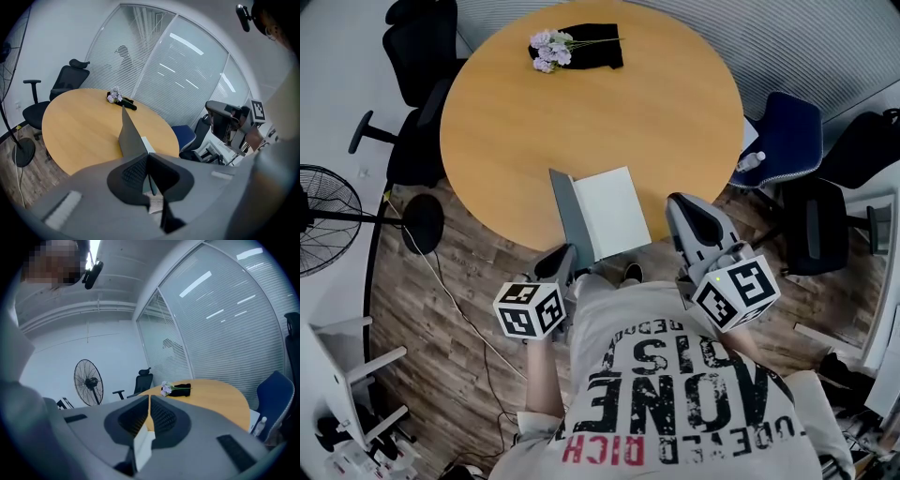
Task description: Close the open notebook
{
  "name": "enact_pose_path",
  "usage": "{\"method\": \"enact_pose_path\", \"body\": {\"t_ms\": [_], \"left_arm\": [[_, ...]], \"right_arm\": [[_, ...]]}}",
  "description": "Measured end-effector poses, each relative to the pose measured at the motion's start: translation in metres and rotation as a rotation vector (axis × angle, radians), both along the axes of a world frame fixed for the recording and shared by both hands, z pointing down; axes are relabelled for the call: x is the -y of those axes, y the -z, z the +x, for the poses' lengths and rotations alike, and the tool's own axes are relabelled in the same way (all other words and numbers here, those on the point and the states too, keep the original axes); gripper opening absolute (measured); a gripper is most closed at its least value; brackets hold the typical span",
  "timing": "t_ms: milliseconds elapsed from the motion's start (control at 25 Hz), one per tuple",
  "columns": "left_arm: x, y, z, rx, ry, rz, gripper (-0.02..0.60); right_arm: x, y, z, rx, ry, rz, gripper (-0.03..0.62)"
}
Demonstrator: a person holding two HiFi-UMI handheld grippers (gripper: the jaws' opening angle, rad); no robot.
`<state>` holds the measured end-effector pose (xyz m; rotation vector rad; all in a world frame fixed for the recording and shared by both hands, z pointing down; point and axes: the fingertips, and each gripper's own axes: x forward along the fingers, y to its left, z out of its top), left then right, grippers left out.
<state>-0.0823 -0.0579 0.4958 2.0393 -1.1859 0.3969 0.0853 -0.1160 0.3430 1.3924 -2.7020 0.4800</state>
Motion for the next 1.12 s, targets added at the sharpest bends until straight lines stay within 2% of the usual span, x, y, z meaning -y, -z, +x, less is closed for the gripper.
{"method": "enact_pose_path", "body": {"t_ms": [1120], "left_arm": [[0.009,0.002,0.037,0.005,-0.044,0.027,0.018]], "right_arm": [[-0.014,0.000,0.042,0.015,-0.062,0.012,0.020]]}}
